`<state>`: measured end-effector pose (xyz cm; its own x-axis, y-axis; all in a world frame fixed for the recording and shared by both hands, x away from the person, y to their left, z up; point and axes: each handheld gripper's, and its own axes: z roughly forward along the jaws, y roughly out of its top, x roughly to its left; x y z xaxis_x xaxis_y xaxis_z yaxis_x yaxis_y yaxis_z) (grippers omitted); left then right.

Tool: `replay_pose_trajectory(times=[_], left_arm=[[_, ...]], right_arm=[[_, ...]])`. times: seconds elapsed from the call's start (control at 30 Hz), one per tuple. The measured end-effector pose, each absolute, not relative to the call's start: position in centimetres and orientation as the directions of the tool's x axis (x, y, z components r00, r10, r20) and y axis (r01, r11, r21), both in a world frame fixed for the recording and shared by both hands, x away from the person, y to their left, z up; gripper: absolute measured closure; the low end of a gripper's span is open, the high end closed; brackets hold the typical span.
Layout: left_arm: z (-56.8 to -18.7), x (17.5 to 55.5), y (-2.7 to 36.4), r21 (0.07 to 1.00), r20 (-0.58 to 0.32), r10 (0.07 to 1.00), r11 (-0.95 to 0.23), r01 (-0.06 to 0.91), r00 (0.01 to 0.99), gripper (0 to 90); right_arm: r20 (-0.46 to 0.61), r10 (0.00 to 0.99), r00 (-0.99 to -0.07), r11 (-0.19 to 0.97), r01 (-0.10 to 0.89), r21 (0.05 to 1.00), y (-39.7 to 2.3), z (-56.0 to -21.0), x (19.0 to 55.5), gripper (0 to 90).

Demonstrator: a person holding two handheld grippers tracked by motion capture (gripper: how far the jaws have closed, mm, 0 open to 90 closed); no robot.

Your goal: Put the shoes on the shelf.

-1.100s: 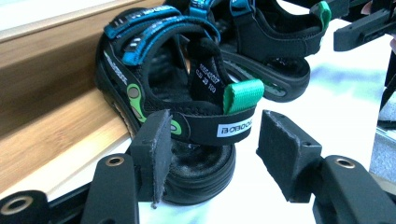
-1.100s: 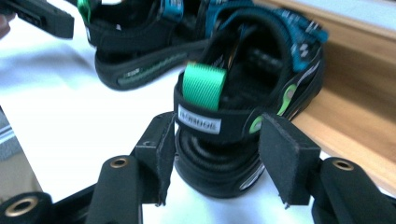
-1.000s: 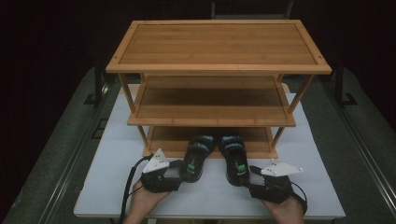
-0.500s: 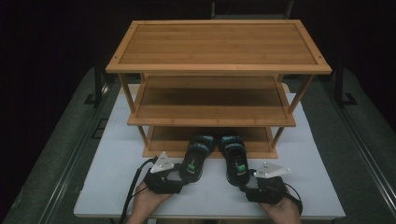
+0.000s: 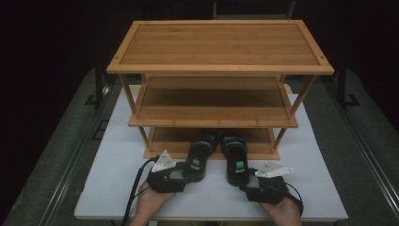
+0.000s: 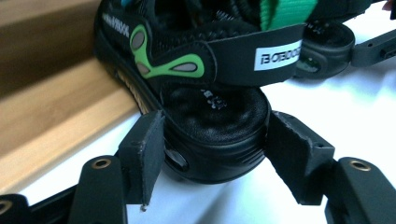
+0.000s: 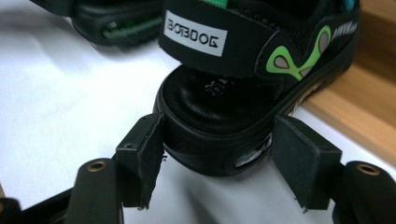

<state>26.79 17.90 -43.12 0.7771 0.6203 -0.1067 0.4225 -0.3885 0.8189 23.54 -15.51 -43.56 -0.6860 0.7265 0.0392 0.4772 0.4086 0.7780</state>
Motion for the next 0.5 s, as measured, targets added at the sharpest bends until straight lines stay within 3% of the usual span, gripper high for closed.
replay_pose_trajectory(times=[0.5], left_arm=[[-42.4,27.9,16.8,0.846,-0.115,0.626,-0.345,0.407,0.771,39.3]], right_arm=[[0.055,0.727,-0.684,0.358,0.447,0.820,-15.1,-42.3,24.4,39.2]])
